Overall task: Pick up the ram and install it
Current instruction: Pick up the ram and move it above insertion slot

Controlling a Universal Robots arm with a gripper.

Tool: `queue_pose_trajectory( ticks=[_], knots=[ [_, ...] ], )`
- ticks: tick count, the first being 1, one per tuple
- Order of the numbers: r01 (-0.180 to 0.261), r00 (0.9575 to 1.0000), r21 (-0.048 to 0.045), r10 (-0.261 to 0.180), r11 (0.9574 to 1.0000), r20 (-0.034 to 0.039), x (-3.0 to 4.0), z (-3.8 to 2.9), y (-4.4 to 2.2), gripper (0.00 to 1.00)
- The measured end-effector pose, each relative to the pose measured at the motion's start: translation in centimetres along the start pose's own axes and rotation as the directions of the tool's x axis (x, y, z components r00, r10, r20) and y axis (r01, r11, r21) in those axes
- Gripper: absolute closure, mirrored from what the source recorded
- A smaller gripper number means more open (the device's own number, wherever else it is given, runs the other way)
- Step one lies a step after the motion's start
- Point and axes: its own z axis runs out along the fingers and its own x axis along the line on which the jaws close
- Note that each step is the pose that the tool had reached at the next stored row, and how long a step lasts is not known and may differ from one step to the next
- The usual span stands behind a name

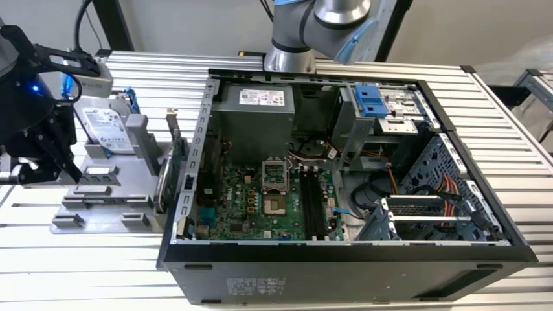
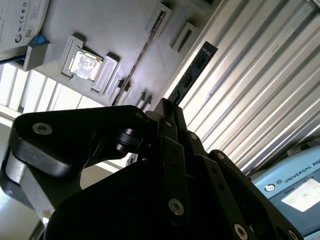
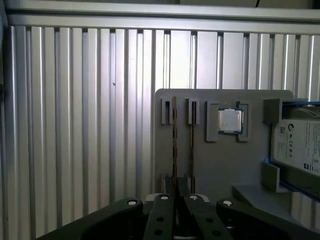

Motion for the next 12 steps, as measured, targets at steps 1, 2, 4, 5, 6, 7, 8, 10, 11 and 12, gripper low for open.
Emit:
queue_pose_trajectory(
  ticks=[1,2,4,5,6,7,8,10,11,12],
  knots=[
    [0.000,1.0000,0.0000,0.000,1.0000,0.0000,-0.01,-0.11,0.00,1.00],
    [0.000,1.0000,0.0000,0.000,1.0000,0.0000,-0.01,-0.20,0.00,1.00],
    [0.000,1.0000,-0.0001,0.000,1.0000,0.0000,-0.01,-0.40,0.00,1.00],
    [0.000,1.0000,0.0000,0.000,1.0000,0.0000,-0.02,-0.49,0.00,1.00],
    [0.000,1.0000,0.0000,0.000,1.0000,0.0000,-0.02,-0.59,0.00,1.00],
    [0.000,1.0000,0.0000,0.000,1.0000,0.0001,-0.02,-0.69,0.01,1.00],
    [0.000,1.0000,0.0000,0.000,1.0000,0.0000,-0.04,-1.14,0.01,1.00],
    [0.000,1.0000,0.0000,0.000,1.0000,0.0000,-0.05,-1.34,0.01,1.00],
    [0.000,1.0000,0.0001,0.000,1.0000,0.0001,-0.05,-1.44,0.01,1.00],
    [0.000,1.0000,0.0000,0.000,1.0000,0.0000,-0.05,-1.54,0.01,1.00]
  ],
)
